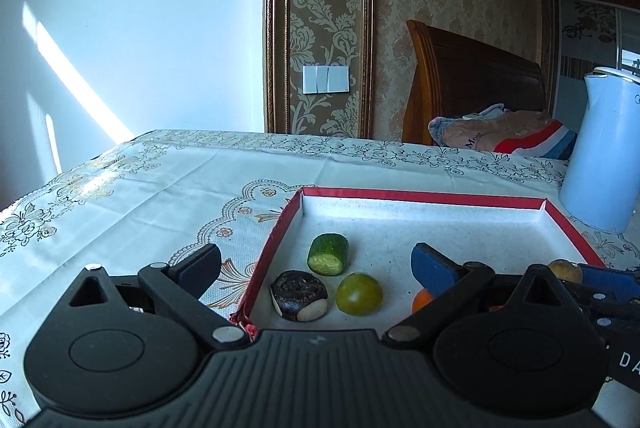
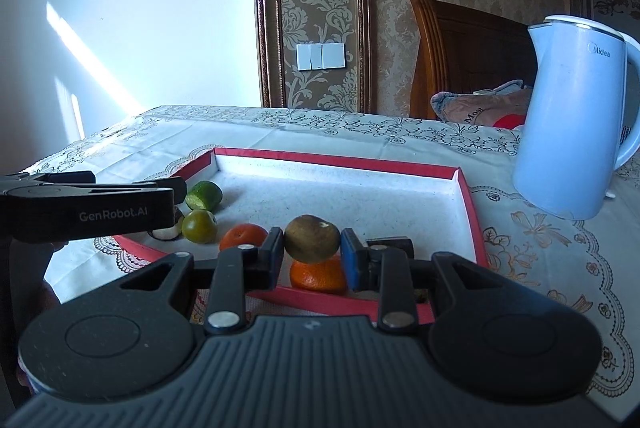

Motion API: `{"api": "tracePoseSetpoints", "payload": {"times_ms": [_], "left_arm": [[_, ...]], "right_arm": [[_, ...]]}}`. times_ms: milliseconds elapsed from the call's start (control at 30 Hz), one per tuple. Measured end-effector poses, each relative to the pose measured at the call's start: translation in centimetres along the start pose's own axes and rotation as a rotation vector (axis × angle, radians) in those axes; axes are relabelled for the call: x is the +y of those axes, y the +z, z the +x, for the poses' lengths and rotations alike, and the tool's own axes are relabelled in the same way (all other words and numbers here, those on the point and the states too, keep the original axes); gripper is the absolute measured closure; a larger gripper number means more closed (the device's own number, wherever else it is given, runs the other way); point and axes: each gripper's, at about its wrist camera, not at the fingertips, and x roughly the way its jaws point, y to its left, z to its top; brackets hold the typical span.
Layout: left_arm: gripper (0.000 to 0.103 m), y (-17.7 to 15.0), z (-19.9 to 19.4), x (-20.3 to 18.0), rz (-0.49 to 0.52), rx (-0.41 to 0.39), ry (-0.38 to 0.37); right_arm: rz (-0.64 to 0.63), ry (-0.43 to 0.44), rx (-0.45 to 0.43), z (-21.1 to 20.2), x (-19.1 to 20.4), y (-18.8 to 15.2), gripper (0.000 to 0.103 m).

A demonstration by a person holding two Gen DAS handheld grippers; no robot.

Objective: Organize fruits

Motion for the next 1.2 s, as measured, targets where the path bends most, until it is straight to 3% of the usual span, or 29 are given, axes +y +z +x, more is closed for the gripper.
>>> {"api": "tracePoseSetpoints", "payload": {"times_ms": [267, 433, 533, 700, 867, 1033, 1200], "left_arm": [[0.001, -0.5, -0.1, -0.1, 0.029, 0.019, -0.017], [0.001, -2.3, -4.0, -0.8, 0.137, -0.011, -0.207], [0.001, -3.2, -4.3, -2.0, 0.189, 0.03, -0.284], [0.002, -4.7, -4.1, -3.9, 0.251, 0.05, -0.324], [0.003, -5.0, -2.8, -5.0, 0.265, 0.099, -0.297], [0.028, -5.2, -1.9, -4.8, 0.257, 0.146, -0.279], [0.061, -5.2, -1.7, -4.9, 0.25, 0.161, -0.276]], "right_arm": [[0.02, 0.009, -0.01, 0.0, -1.1, 0.2, 0.074], [0.044, 0.005, -0.029, -1.3, -2.3, -0.3, 0.074], [0.054, -0.013, -0.044, -2.0, -3.2, -0.6, 0.074], [0.073, -0.023, -0.05, -2.8, -4.4, -0.9, 0.074], [0.085, -0.015, -0.057, -3.3, -4.7, -1.0, 0.074], [0.09, 0.001, -0.065, -3.5, -4.5, -0.9, 0.074], [0.092, 0.009, -0.063, -3.4, -4.3, -0.9, 0.074]]}}
